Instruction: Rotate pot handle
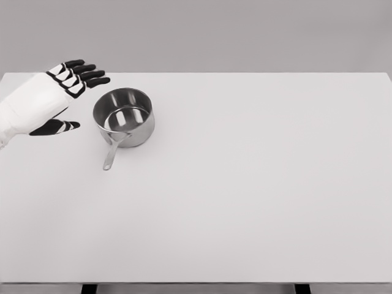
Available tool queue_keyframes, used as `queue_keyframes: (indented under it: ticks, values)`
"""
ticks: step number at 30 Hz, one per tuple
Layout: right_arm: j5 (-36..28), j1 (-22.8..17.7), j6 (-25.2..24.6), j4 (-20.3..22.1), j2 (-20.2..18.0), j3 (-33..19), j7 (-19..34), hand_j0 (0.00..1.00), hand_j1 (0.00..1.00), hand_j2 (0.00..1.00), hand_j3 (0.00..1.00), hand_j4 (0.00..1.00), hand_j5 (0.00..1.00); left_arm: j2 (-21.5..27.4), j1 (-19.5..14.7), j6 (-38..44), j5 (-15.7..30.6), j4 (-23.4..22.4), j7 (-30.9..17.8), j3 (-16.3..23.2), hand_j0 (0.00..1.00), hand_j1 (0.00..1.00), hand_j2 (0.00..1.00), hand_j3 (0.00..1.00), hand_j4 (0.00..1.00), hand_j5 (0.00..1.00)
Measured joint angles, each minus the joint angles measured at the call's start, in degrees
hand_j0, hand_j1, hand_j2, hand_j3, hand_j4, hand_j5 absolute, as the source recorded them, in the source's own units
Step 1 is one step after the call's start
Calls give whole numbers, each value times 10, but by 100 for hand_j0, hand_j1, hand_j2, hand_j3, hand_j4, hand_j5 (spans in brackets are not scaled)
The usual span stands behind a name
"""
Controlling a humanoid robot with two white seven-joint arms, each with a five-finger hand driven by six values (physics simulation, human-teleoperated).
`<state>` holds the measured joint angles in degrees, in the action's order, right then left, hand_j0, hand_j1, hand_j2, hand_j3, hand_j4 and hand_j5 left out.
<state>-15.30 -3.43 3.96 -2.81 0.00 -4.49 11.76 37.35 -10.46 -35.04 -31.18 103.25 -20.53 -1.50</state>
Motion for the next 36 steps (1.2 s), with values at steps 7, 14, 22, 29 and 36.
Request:
queue_keyframes:
  ticks: [7,14,22,29,36]
  values:
    - [0,0,0,0,0,0,0,100,100,100,100,100,100,-4,-43,-1,1,0,-68,123,100,100,100,100,100,100]
    - [0,0,0,0,0,0,0,100,100,100,100,100,100,-9,-65,-1,42,0,-76,141,100,100,100,100,100,100]
    - [0,0,0,0,0,0,0,100,100,100,100,100,100,-43,-93,-1,29,-24,-78,184,100,100,100,100,100,100]
    - [0,0,0,0,0,0,0,100,100,100,100,100,100,-67,-84,-1,-4,-42,-76,190,100,100,100,100,100,100]
    - [0,0,0,0,0,0,0,100,100,100,100,100,100,-73,-77,-1,-11,-64,-74,186,100,100,100,100,100,100]
